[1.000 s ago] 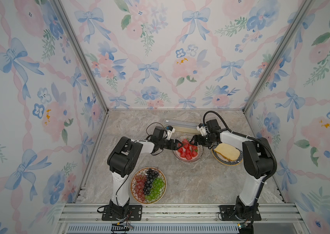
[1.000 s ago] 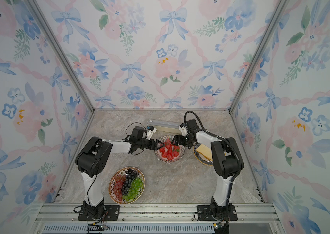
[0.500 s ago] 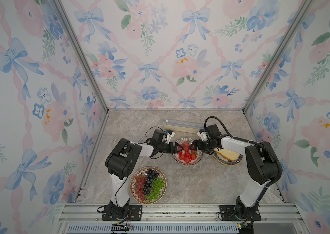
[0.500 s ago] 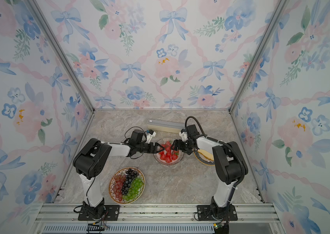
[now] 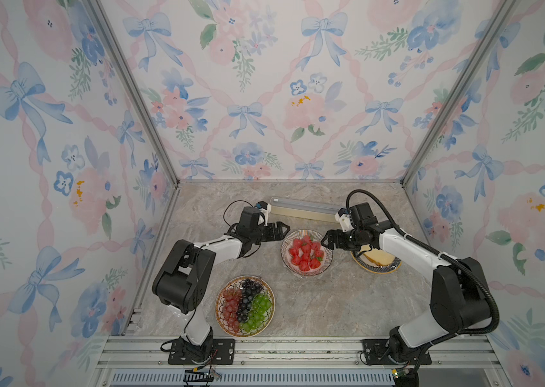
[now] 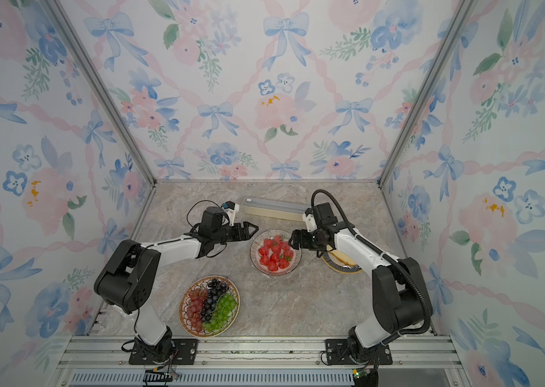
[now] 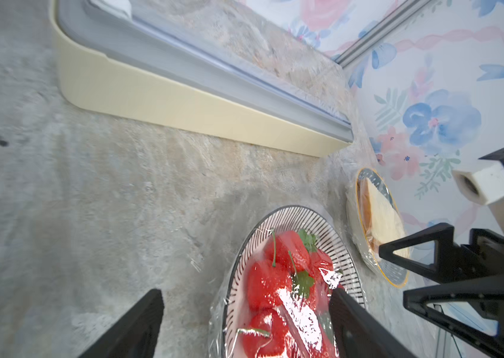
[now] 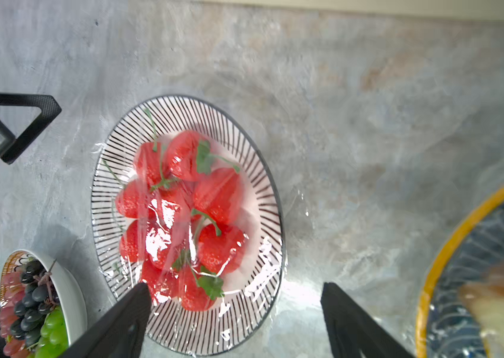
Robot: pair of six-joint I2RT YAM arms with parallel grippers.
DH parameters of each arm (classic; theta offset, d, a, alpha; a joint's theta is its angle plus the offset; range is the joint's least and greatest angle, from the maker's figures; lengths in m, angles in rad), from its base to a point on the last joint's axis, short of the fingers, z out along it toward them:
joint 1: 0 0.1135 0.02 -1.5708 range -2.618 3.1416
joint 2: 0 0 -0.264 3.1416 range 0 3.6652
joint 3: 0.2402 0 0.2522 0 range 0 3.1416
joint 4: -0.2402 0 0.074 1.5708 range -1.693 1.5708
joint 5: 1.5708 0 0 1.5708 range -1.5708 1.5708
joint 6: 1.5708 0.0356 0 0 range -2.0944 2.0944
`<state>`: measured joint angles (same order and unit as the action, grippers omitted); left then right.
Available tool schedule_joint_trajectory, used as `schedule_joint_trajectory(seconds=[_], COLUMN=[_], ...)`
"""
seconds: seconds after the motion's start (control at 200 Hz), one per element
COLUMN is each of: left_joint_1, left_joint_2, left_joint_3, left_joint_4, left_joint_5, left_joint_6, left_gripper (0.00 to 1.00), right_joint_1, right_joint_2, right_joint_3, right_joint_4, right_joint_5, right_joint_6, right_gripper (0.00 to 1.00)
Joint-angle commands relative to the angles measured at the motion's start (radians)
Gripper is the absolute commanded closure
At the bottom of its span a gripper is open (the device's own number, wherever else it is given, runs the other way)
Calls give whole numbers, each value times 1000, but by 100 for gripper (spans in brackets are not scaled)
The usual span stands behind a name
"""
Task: Wrap the plate with plastic wrap
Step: Cover the plate with plastic wrap.
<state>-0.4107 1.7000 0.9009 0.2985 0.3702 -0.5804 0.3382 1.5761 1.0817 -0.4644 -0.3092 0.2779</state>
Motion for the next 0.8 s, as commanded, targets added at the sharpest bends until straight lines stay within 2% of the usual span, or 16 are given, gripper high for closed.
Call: schedule_joint_trajectory(seconds=[0.0,0.23,0.425,0.795], left_joint_1=[-3,-35,-57,-81], left_joint_2=[-83,-226,-251,-239], left_joint_3=[-59,-169,-209,-255], left_joint_4=[-70,-91,-103,-107], left_joint_5=[-85,-84,-30,-13], left_joint_6=[-11,-100,-141,-170], left_gripper=[14,17,19,19], right_joint_1=[30,73,74,59], right_joint_2=[61,237,353,390], right_joint_3=[79,204,286,255], right_joint_4=[29,193,159,112], right_joint_5=[-29,-89,-84,-58], right_joint_6=[-82,-86,-103,-123], right_gripper=[12,13,13,14])
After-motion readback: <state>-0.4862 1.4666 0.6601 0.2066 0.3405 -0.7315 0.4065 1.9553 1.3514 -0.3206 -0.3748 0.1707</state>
